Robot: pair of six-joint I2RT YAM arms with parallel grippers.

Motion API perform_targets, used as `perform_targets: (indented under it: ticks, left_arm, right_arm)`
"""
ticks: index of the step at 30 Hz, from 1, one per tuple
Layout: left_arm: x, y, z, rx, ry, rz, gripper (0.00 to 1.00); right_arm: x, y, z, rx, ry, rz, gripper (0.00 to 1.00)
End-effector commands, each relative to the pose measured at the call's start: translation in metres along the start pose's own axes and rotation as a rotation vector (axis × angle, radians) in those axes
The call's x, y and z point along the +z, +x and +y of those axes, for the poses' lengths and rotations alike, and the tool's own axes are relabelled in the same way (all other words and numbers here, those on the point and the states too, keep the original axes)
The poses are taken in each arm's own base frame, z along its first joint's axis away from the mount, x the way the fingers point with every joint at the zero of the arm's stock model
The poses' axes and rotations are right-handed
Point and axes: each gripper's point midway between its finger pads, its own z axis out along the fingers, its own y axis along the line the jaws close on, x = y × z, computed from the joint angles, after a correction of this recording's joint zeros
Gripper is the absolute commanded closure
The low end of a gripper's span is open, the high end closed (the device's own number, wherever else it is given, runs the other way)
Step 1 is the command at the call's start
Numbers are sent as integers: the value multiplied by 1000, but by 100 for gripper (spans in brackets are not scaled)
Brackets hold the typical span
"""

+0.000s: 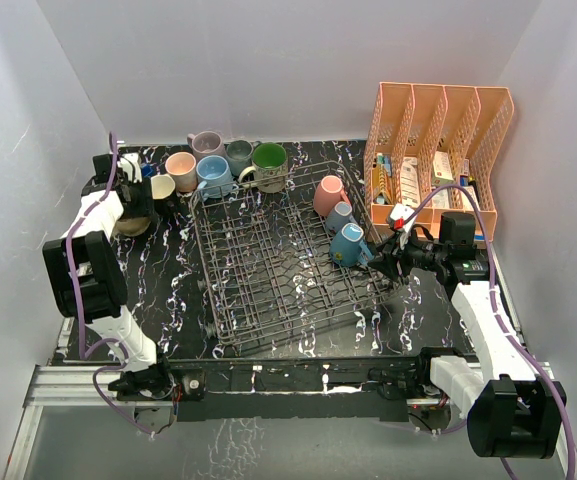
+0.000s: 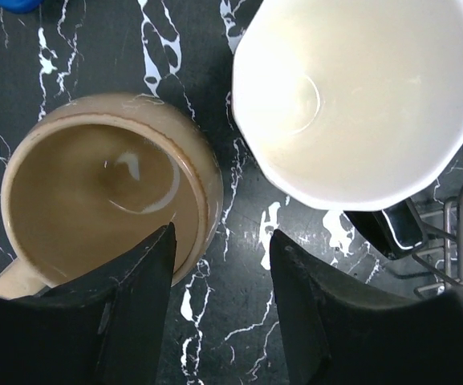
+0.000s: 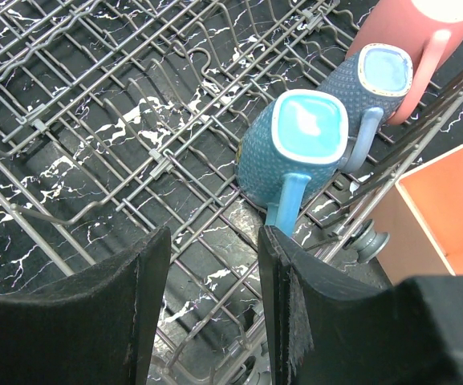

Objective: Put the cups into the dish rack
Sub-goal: Pick up the cup at the center of the board.

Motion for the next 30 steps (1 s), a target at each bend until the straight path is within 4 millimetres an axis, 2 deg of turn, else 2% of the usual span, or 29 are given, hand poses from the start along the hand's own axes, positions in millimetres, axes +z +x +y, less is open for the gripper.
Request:
perform_targets:
  ticks: [1, 5, 11, 17, 20, 27, 30]
  left_arm:
    - [-27, -2, -11, -50, 37, 3, 52]
    - [-28, 5, -15, -80, 52, 49, 58]
    - [-27, 7, -12, -79, 37, 69, 59]
    - [-15, 19, 11, -33, -74, 124, 63]
    - [-7, 27, 14, -31, -89, 149, 65]
    - [0, 26, 17, -37, -100, 162, 73]
    - [1, 25, 17, -33, -97, 163, 81]
  right_arm:
    - [-1, -8, -3, -39, 7, -33, 51]
    - [-1, -8, -3, -41, 6, -34, 51]
    - [-2, -9, -3, -48, 9, -36, 51]
    - [-2, -9, -4, -48, 10, -35, 51]
    - [-2, -8, -4, -49, 12, -32, 51]
    - [-1, -7, -5, -48, 13, -30, 51]
    - [-1, -7, -4, -46, 12, -29, 50]
